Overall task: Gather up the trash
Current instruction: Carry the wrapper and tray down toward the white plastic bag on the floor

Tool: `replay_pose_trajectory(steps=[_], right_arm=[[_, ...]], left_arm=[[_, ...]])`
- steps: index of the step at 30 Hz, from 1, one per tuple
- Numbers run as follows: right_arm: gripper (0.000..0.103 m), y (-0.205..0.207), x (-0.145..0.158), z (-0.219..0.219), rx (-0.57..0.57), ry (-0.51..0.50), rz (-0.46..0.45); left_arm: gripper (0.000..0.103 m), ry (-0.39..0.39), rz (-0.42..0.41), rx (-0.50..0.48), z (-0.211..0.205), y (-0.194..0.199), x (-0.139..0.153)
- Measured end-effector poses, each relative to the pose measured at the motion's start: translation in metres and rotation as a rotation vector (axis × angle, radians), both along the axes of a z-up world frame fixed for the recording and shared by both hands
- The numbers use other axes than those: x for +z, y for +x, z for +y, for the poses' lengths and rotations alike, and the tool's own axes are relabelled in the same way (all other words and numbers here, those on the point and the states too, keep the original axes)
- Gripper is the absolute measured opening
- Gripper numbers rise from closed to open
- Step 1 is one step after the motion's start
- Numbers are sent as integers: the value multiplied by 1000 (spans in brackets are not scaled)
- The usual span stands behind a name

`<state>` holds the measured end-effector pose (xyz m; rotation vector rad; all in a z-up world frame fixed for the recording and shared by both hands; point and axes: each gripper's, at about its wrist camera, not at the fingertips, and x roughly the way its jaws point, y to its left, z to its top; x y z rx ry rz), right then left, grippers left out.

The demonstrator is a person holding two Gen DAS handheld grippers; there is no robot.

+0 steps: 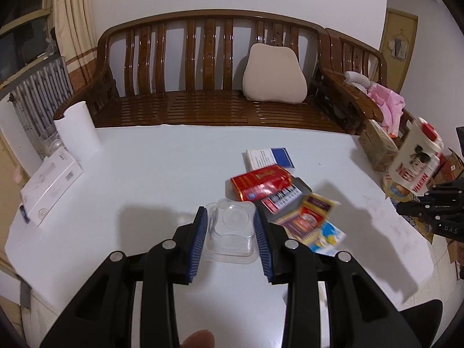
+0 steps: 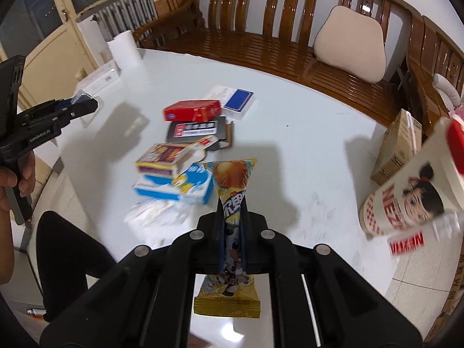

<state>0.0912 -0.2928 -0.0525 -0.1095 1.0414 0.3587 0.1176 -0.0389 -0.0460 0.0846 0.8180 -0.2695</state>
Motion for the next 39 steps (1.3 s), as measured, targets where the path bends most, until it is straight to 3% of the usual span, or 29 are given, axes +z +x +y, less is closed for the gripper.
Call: replay_pose_trajectory(steps=[12,21,34,39], right_arm=[[7,-97,31,16,37,13,-53],[7,-172,25,24,61,11,-53],[8,-245,-31,36,75,-4,25],[8,-259,-74,42,66,-19,86]], left_arm=[[33,-4,7,-39,-23,-102,21],[33,-3,53,-108,-49,-179,-4],[33,27,151,-167,-68,-250,-67],[33,26,249,-189,-79,-265,-111]])
